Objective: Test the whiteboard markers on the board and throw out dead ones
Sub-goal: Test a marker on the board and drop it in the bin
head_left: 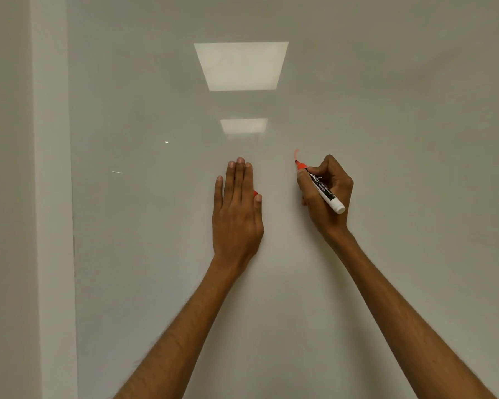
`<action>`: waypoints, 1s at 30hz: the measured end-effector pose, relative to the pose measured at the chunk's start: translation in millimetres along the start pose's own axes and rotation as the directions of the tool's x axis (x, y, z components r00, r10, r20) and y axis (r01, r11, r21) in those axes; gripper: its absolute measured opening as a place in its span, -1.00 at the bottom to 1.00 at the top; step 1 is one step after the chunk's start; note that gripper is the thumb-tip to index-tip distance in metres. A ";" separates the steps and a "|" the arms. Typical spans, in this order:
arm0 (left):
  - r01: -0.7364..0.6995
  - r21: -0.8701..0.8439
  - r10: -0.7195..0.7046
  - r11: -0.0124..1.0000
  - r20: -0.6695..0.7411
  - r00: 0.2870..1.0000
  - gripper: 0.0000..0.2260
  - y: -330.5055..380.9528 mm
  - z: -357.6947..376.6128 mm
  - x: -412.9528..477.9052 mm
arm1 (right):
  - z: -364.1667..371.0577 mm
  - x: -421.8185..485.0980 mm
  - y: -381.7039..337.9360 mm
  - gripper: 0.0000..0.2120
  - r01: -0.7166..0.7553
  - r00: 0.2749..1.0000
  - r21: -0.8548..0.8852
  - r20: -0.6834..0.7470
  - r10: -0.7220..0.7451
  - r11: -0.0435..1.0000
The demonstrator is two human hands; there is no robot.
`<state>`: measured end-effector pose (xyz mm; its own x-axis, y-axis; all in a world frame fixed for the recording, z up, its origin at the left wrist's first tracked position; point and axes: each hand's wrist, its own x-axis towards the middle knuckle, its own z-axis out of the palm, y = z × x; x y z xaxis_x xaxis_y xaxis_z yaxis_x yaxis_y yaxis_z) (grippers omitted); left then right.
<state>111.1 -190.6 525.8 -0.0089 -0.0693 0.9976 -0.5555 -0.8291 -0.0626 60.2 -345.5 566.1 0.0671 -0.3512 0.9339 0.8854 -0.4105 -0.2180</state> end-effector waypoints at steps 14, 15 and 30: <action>0.021 -0.004 -0.021 1.000 0.003 1.000 -0.52 1.5 -1.0 -12.2 | -21.4 -39.7 2.5 -0.72 -0.065 0.997 -0.015 0.032 0.066 0.998; 0.022 -0.003 -0.022 1.000 0.000 1.000 -0.52 1.9 -1.2 -12.8 | -22.9 -40.8 1.9 -0.73 -0.059 0.997 -0.009 0.043 0.059 0.998; 0.020 -0.008 -0.020 1.000 -0.006 1.000 -0.52 1.4 -0.8 -13.8 | -47.9 -53.7 14.2 -0.64 -0.074 0.953 -0.030 0.294 0.079 0.997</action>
<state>109.7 -190.4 511.9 -0.0024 -0.0497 0.9988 -0.5623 -0.8258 -0.0424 47.1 -372.7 499.3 0.2691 -0.1201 0.9556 0.8640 -0.4082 -0.2947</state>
